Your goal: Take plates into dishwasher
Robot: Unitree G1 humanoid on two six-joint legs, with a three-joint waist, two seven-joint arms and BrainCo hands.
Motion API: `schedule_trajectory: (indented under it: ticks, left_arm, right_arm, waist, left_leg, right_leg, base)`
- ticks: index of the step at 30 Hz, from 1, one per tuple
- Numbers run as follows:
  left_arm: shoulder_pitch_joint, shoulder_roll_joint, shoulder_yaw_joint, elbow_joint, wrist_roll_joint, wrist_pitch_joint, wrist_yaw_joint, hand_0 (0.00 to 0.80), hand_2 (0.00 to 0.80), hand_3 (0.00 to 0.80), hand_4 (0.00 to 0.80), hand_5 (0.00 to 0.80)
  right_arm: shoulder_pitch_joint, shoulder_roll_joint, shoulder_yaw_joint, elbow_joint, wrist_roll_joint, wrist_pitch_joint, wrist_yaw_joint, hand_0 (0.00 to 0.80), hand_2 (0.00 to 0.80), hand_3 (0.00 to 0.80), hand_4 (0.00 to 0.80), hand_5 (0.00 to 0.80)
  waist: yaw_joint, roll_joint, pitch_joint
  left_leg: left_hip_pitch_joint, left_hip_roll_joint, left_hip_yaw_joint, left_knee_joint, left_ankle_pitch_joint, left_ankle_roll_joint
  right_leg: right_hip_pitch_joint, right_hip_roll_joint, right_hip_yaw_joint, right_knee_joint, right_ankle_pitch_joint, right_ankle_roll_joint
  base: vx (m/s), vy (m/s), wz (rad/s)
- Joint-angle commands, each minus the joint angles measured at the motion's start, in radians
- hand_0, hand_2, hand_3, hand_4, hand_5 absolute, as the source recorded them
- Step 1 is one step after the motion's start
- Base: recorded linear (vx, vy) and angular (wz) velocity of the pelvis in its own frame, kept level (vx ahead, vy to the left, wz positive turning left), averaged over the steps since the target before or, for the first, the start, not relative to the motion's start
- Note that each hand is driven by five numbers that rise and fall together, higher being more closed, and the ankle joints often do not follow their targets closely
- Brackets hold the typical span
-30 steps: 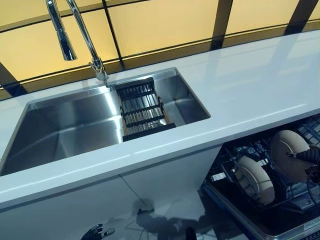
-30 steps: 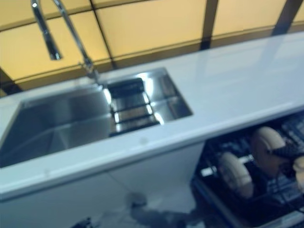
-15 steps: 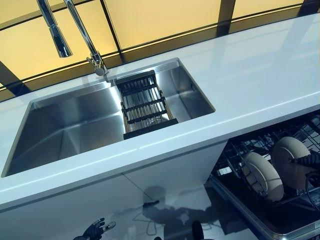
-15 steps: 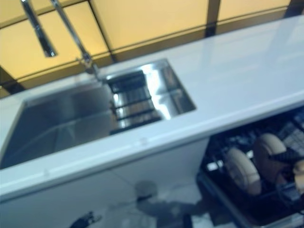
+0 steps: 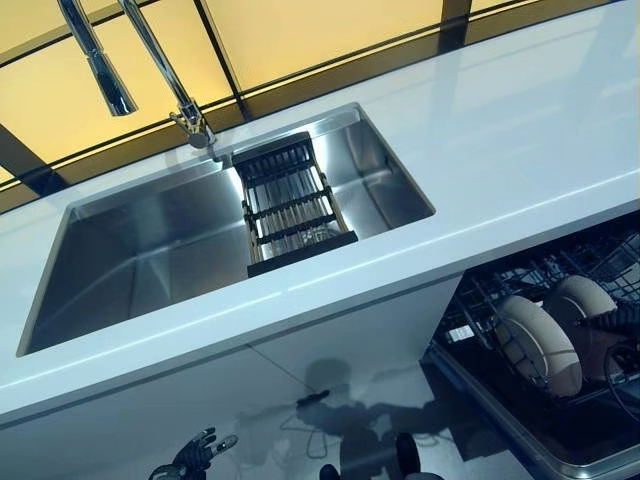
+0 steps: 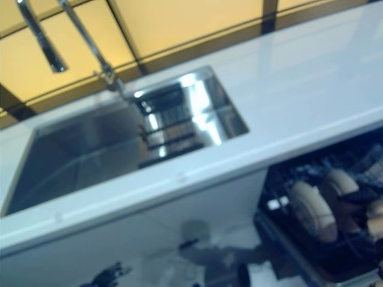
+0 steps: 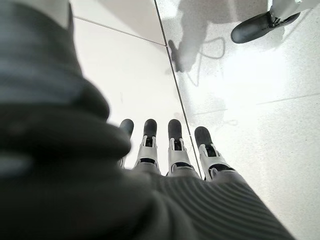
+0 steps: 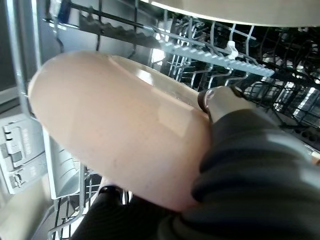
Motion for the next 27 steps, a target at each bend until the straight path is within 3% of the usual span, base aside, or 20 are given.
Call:
schedule_trajectory:
  ticks: [1,8,15,16,17,18,21,22,27]
  left_arm:
    - [-0.032,0.022,-0.013,0.014,-0.042,-0.011,0.020,0.000,0.000,0.000,0.000,0.000]
    - [-0.029,0.020,-0.019,-0.003,-0.046,-0.007,0.024,0.000,0.000,0.000,0.000,0.000]
    - [-0.035,0.024,-0.017,-0.007,-0.035,-0.006,0.012,0.000,0.000,0.000,0.000,0.000]
    - [-0.037,0.024,-0.019,-0.009,-0.035,-0.004,0.013,0.000,0.000,0.000,0.000,0.000]
    - [-0.038,0.024,-0.020,-0.009,-0.034,-0.003,0.013,0.000,0.000,0.000,0.000,0.000]
    - [-0.037,0.024,-0.021,-0.010,-0.033,-0.004,0.013,0.000,0.000,0.000,0.000,0.000]
    - [-0.039,0.027,-0.020,-0.014,-0.029,0.002,0.012,0.000,0.000,0.000,0.000,0.000]
    - [-0.039,0.028,-0.018,-0.014,-0.028,0.004,0.011,0.000,0.000,0.000,0.000,0.000]
    - [-0.037,0.033,-0.017,-0.012,-0.027,0.005,0.011,0.000,0.000,0.000,0.000,0.000]
  right_arm:
    - [-0.109,-0.032,0.041,0.087,-0.072,-0.023,-0.035,0.800,0.800,0.800,0.800,0.800]
    - [-0.119,-0.045,0.054,0.111,-0.102,-0.010,-0.022,0.800,0.800,0.800,0.800,0.800]
    - [-0.099,-0.034,0.044,0.130,-0.112,-0.003,-0.001,0.800,0.800,0.800,0.800,0.800]
    - [-0.098,-0.033,0.044,0.133,-0.112,-0.003,0.000,0.734,0.734,0.734,0.734,0.734]
    - [-0.097,-0.032,0.047,0.139,-0.106,-0.003,-0.004,0.555,0.555,0.555,0.555,0.555]
    - [-0.096,-0.029,0.047,0.142,-0.103,-0.004,0.000,0.493,0.493,0.493,0.493,0.493]
    - [-0.095,-0.026,0.047,0.151,-0.104,-0.004,0.003,0.464,0.464,0.464,0.464,0.464]
    - [-0.094,-0.027,0.046,0.153,-0.100,-0.002,0.002,0.000,0.000,0.000,0.000,0.000]
    - [-0.092,-0.025,0.044,0.157,-0.087,0.019,0.011,0.000,0.000,0.000,0.000,0.000]
  waist:
    - [0.024,-0.034,-0.006]
    - [0.026,-0.016,0.005]
    - [0.029,-0.024,0.004]
    - [0.030,-0.025,0.004]
    - [0.031,-0.025,0.003]
    - [0.032,-0.026,0.002]
    - [0.034,-0.028,0.001]
    - [0.034,-0.028,-0.001]
    - [0.034,-0.029,0.000]
  left_leg:
    - [-0.004,-0.045,-0.043,-0.001,-0.084,0.049]
    - [-0.011,-0.048,-0.045,-0.001,-0.080,0.046]
    - [-0.009,-0.048,-0.050,-0.001,-0.080,0.046]
    - [-0.009,-0.048,-0.050,-0.001,-0.080,0.046]
    - [-0.008,-0.048,-0.051,-0.001,-0.080,0.047]
    - [-0.007,-0.048,-0.052,-0.001,-0.080,0.048]
    - [-0.006,-0.047,-0.053,-0.001,-0.080,0.048]
    - [-0.005,-0.048,-0.055,-0.001,-0.079,0.048]
    - [-0.001,-0.047,-0.057,-0.001,-0.079,0.047]
  right_leg:
    - [0.036,-0.038,-0.079,0.004,-0.083,0.053]
    - [0.030,-0.041,-0.082,0.004,-0.084,0.051]
    - [0.033,-0.043,-0.089,0.004,-0.083,0.052]
    - [0.034,-0.043,-0.089,0.004,-0.083,0.052]
    - [0.034,-0.043,-0.089,0.004,-0.083,0.051]
    - [0.035,-0.042,-0.089,0.004,-0.083,0.052]
    - [0.037,-0.042,-0.088,0.004,-0.083,0.051]
    - [0.038,-0.042,-0.088,0.004,-0.083,0.051]
    - [0.042,-0.041,-0.087,0.004,-0.082,0.051]
  base:
    - [0.000,0.000,0.00]
    - [-0.003,-0.001,0.01]
    - [0.000,0.000,0.00]
    - [0.000,0.000,0.00]
    - [0.000,0.000,0.00]
    - [0.000,0.000,0.00]
    - [0.000,0.000,0.00]
    - [0.000,0.000,0.00]
    - [0.000,0.000,0.00]
